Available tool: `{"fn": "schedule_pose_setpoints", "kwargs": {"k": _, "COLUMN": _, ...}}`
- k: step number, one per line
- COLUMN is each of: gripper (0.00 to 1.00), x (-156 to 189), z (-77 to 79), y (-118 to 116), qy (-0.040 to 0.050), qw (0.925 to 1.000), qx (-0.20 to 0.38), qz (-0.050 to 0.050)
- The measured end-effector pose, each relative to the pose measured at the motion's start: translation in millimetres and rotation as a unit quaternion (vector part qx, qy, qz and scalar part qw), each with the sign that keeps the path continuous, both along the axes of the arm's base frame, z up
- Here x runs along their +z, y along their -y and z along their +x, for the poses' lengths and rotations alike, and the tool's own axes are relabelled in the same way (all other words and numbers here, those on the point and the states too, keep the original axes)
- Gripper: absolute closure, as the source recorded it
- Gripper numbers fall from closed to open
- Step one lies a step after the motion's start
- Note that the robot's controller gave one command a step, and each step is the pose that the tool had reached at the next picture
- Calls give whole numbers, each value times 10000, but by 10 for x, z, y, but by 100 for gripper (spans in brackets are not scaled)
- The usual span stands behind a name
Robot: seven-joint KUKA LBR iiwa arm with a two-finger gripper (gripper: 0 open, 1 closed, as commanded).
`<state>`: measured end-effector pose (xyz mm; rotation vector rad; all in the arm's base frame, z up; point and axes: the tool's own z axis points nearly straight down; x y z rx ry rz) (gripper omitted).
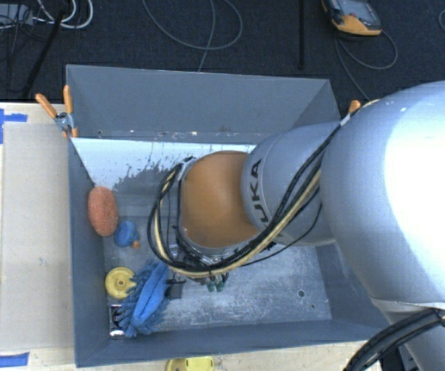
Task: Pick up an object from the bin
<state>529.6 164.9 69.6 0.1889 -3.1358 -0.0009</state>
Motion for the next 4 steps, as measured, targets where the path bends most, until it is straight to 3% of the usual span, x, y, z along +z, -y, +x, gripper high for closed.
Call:
{"fn": "schedule_pose_setpoints", "kwargs": {"k": 1, "gripper": 100, "x": 0, "z": 0, "y": 2, "qy": -1, "qw": 10000, "qx": -6, "qz": 1}}
{"fn": "schedule_pose_setpoints", "kwargs": {"k": 2, "gripper": 100, "x": 456, "z": -21, "y": -32, "qy": -42, "qw": 10000, "qx": 55, "qz": -15}}
{"fn": "schedule_pose_setpoints", "kwargs": {"k": 3, "gripper": 100, "x": 990, "z": 183, "y": -261, "qy": -5, "qw": 9999, "qx": 150, "qz": -7}}
{"fn": "schedule_pose_setpoints", "kwargs": {"k": 4, "gripper": 100, "x": 1558, "z": -9, "y": -313, "qy": -27, "qw": 9998, "qx": 177, "qz": -13}}
